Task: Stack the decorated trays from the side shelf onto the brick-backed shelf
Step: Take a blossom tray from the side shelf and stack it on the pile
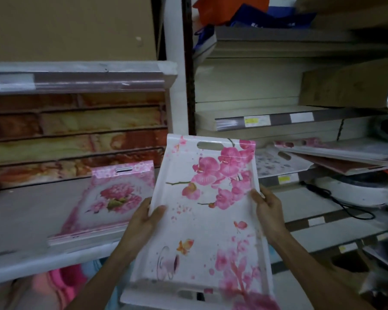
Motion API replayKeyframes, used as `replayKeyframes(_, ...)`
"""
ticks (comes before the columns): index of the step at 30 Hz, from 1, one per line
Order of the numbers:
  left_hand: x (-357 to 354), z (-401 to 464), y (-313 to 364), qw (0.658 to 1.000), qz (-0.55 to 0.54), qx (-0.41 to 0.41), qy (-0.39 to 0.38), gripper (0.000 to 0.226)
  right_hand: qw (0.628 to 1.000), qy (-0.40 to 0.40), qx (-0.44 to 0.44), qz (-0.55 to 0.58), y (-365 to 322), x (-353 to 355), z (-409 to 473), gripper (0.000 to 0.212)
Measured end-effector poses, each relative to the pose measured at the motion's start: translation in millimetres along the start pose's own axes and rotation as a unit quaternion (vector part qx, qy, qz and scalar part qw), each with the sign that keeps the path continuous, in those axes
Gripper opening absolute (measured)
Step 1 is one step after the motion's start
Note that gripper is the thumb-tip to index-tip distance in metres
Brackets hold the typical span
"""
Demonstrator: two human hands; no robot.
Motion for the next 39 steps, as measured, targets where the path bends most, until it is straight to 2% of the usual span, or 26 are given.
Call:
replayKeyframes(14,152,-6,-8,0.983,0.031,-0.027,0.178,0.012,0.991,-0.136,0.014,0.009,-2,-168,-6,0.021)
replayKeyframes(22,228,34,-9,0.972,0.045,-0.014,0.231,0.016,0.982,-0.191,0.016,0.007,2,-247,-8,0.023)
replayKeyframes(28,259,75,-13,0.969,0.018,-0.014,0.246,0.019,0.971,-0.223,0.021,-0.083,17,-280,-4,0.027)
replayKeyframes(30,265,87,-18,0.969,0.017,-0.008,0.244,0.026,0.97,-0.22,0.023,-0.104,20,-286,2,0.031)
replayKeyframes(33,268,104,-30,0.978,0.01,0.017,0.209,0.038,0.972,-0.205,0.014,-0.117,26,-294,14,0.033)
replayKeyframes(39,263,128,-60,0.988,0.023,0.034,0.146,0.037,0.967,-0.189,-0.013,-0.168,51,-302,31,0.034)
Point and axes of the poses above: each hand's wrist, its own z-axis towards the middle knuckle, its own x-axis out of the back of the hand, y = z × x, the point moved 5 cm from there along z, towards the middle knuckle, and after that the axes turned 2 degrees about -x, right-handed, at the moved point
